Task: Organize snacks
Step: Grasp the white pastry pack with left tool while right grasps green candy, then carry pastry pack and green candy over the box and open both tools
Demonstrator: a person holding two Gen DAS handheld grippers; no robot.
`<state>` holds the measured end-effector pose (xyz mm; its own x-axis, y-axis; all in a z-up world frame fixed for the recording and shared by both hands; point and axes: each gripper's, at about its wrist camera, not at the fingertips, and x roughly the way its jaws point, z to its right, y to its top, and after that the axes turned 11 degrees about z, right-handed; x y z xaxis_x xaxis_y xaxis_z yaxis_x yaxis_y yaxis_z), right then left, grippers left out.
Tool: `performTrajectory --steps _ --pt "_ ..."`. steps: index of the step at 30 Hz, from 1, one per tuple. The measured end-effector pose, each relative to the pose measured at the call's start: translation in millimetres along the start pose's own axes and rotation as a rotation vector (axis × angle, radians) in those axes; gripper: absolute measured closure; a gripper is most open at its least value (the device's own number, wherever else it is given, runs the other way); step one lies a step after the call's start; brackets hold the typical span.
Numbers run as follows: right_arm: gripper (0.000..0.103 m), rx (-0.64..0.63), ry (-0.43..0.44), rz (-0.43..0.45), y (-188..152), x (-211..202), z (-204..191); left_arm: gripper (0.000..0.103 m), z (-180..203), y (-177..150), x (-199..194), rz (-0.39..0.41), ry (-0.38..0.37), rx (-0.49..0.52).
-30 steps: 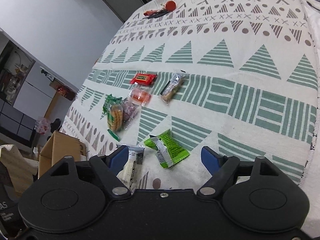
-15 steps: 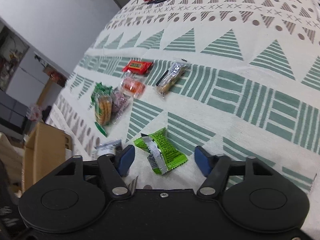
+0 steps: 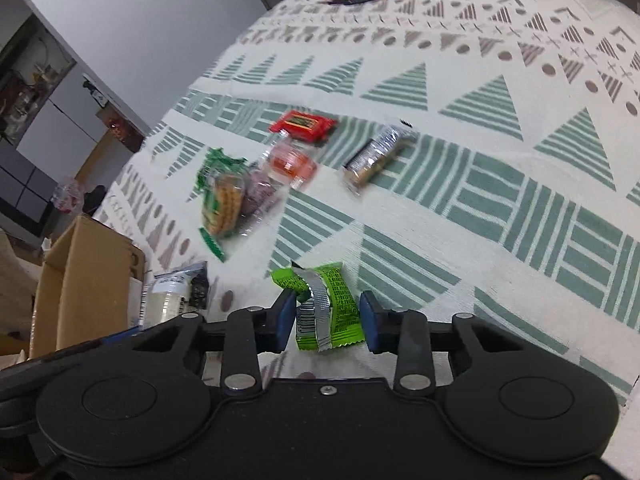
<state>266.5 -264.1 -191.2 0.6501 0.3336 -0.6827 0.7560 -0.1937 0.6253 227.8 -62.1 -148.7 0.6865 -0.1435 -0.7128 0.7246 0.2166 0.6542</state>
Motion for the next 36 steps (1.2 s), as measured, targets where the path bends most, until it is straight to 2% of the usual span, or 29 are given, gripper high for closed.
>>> performTrajectory --steps 6,10,16,26,36 --pt "0.069 -0.017 0.016 0.043 0 -18 -9 0.057 -20 9 -28 0.061 -0.001 -0.063" --pt "0.070 -0.068 0.102 0.085 1 -33 -26 0.057 -34 18 -46 0.100 0.002 -0.101" --pt "0.071 -0.129 0.095 0.105 -1 -42 -52 0.057 -53 27 -68 0.144 0.019 -0.147" --pt "0.071 -0.151 0.130 0.155 0 -62 -93 0.057 -82 42 -89 0.200 0.044 -0.211" --pt "0.072 -0.212 0.188 0.171 0 -61 -147 0.057 -113 48 -98 0.222 0.062 -0.284"
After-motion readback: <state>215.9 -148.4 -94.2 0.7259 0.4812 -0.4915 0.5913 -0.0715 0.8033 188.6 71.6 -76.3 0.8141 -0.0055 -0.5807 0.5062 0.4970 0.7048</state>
